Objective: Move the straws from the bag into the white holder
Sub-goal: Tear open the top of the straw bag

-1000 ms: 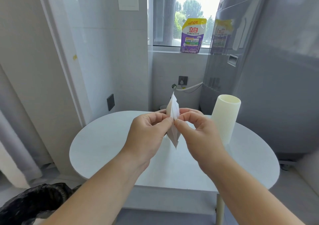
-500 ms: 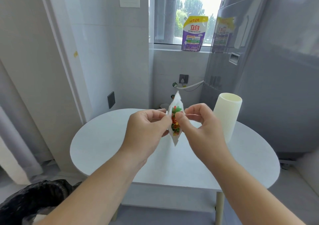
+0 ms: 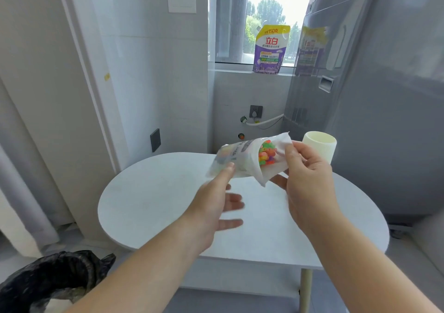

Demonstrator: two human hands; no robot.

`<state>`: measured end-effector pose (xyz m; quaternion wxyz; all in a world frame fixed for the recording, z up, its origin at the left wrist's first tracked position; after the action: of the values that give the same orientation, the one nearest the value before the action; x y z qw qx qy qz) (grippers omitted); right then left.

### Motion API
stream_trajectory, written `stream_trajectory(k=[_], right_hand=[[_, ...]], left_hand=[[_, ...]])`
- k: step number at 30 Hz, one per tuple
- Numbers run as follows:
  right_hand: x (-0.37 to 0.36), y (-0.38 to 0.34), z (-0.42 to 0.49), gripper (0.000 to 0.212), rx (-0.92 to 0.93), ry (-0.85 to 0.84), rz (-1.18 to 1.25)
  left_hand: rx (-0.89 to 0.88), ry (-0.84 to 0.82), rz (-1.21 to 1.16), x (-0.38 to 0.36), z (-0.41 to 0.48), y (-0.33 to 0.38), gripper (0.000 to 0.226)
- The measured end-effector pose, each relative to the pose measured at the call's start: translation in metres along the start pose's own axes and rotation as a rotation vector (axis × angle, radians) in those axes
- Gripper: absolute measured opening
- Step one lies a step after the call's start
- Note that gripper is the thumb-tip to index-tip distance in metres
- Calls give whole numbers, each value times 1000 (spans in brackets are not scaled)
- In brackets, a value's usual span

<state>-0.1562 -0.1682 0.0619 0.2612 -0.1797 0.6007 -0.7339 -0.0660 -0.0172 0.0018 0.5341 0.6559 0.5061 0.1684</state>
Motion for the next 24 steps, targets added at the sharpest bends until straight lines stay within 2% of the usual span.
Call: stream_trajectory(k=[2, 4, 6, 10, 13, 17, 22, 24], right_hand=[[-5, 6, 0, 23, -85, -67, 118], [-11, 14, -3, 23, -178, -143, 245], [-18, 23, -8, 25, -287, -220, 358], [-25, 41, -20, 25, -518, -281, 486], [-23, 48, -23, 33, -619, -237, 430], [-26, 55, -23, 44, -663, -201, 399], [-41, 68, -27, 50, -807, -208, 567], [-43, 74, -24, 50, -820, -192, 613]], left_hand=[[164, -133, -205, -8, 4, -14, 70], [177, -247, -437, -14, 7, -16, 81], [67, -286, -559, -14, 11, -7, 82], [-151, -285, -649, -6, 18, 10, 63], [-228, -226, -625, 0, 25, 17, 51], [-350, -157, -486, 4, 28, 29, 64], [-537, -178, -210, -11, 22, 38, 55], [-599, -213, -125, -19, 20, 40, 62]])
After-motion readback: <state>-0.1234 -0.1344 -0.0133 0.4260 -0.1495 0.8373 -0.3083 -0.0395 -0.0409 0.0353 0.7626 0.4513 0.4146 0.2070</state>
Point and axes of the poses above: each hand's wrist, its own z-axis towards the middle knuckle, its own x-axis out of the back of the hand, y = z × x, the point moved 6 cm from there along z, towards the middle knuckle, and after that the axes turned 10 degrees about -z, right-handed, at the moved point
